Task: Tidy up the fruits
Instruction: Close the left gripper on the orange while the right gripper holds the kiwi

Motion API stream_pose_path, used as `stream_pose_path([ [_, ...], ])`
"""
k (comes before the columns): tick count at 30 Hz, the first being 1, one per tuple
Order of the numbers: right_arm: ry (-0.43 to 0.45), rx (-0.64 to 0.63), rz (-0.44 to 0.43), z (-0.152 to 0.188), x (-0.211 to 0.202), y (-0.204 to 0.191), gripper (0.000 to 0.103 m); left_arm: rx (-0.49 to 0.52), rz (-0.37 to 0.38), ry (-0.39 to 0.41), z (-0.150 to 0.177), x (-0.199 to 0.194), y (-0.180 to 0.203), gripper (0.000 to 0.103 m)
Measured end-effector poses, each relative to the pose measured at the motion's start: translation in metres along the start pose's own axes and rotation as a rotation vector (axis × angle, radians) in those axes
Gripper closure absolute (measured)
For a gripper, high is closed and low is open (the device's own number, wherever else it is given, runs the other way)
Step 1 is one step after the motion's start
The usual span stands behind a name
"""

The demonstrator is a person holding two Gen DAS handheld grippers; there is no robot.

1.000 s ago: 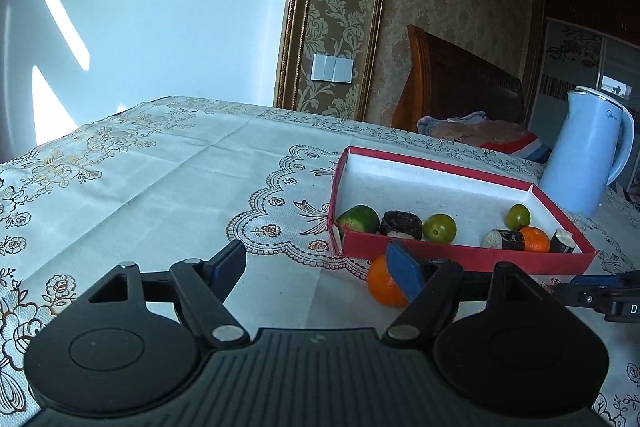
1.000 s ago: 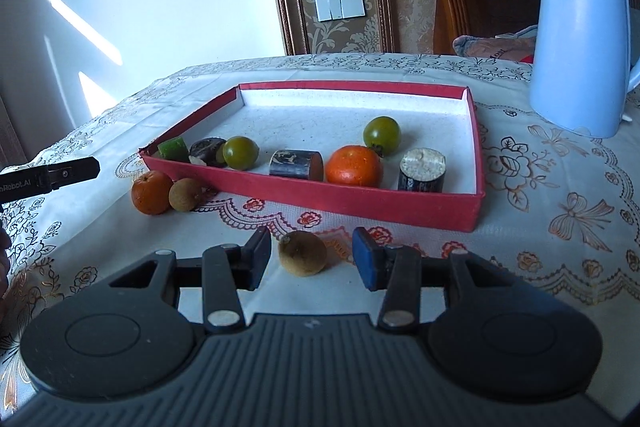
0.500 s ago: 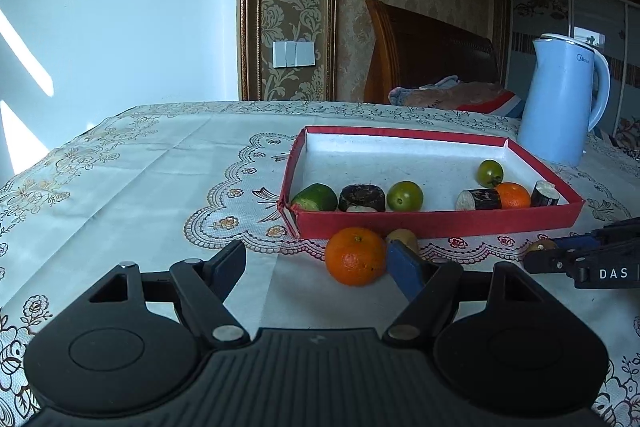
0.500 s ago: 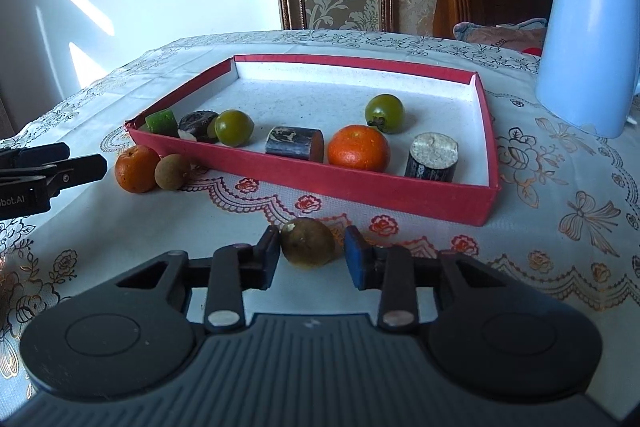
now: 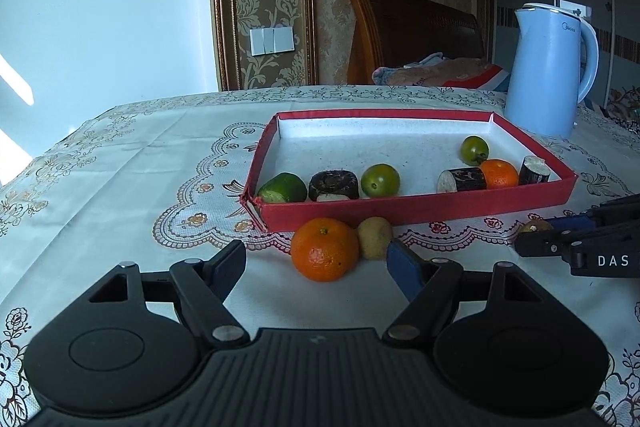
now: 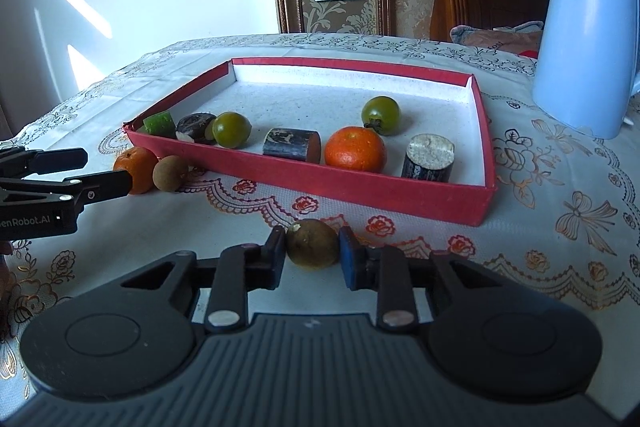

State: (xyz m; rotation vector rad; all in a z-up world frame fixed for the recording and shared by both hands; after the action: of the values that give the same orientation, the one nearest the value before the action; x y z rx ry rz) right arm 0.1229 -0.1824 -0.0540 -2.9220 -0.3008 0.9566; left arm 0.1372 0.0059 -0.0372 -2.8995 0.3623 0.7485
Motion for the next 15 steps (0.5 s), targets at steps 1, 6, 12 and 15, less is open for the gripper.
stream_pose_path([
  [1,0.0,0.001,-0.001,0.0,0.0,0.0,0.076,0.003,0.0,-0.005,0.0,0.002,0.001,0.026],
  [6,0.001,0.006,-0.008,0.0,0.0,0.001,0.076,-0.026,-0.022,-0.033,0.0,0.009,-0.003,0.026],
  [12,0.003,0.009,-0.012,0.0,0.0,0.001,0.076,-0.098,-0.01,-0.088,0.005,0.019,-0.013,0.026],
  [15,0.003,0.009,-0.012,0.0,0.0,0.001,0.076,-0.079,-0.006,-0.085,0.003,0.02,-0.009,0.026],
])
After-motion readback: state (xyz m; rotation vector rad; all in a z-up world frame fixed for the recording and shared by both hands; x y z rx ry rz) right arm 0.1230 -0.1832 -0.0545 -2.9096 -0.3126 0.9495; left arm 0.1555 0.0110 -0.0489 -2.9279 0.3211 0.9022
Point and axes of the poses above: each gripper's, at about its wrist camera, not at the fingertips, and x roughly the way its jaws point, y to its right, z to its underside, the point moved 9 cm from there along x, roughly the way its jaws point, and after that the axes turned 1 degree about x, right-handed, at the moved point
